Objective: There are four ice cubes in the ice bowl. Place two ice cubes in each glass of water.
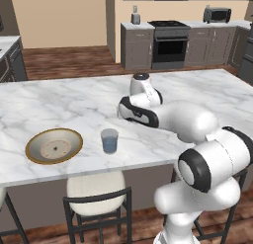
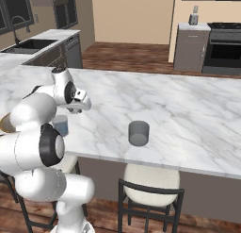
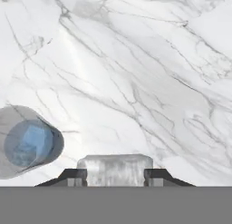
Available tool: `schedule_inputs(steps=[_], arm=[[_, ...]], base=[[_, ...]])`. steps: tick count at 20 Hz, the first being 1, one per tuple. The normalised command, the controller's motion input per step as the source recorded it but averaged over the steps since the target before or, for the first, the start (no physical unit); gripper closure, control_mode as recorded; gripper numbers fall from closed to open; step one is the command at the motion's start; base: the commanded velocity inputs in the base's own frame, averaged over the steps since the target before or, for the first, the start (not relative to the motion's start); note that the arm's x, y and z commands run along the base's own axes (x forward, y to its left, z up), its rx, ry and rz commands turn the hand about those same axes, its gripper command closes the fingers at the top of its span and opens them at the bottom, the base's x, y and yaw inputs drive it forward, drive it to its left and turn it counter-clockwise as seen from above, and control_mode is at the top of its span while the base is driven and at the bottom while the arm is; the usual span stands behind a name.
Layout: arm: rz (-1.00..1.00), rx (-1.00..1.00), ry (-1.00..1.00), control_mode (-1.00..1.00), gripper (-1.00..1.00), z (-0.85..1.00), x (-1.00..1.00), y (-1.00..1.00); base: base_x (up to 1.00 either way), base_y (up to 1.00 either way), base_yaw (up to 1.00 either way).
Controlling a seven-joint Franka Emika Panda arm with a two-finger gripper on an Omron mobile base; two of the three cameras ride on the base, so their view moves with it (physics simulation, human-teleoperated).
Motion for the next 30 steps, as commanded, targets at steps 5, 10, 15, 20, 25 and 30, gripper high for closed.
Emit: schedule_inputs(steps=[5, 10, 15, 20, 25, 30], arm=[[-0.28, 0.00, -0.07, -1.00, 1.00, 0.00, 0.00, -1.00], [-0.28, 0.01, -0.01, -1.00, 1.00, 0.00, 0.00, -1.00], [-0.12, 0.11, 0.02, -1.00, 1.00, 0.23, 0.05, -1.00], [-0.04, 0.13, 0.00, -1.00, 1.00, 0.05, 0.00, -1.00], [-0.02, 0.12, 0.00, -1.00, 1.00, 0.00, 0.00, -1.00], [0.00, 0.03, 0.05, -1.00, 1.00, -0.12, 0.30, -0.59]], base=[[0.00, 0.00, 0.00], [0.00, 0.00, 0.00], [0.00, 0.00, 0.00], [0.00, 0.00, 0.00], [0.00, 0.00, 0.00], [0.00, 0.00, 0.00]])
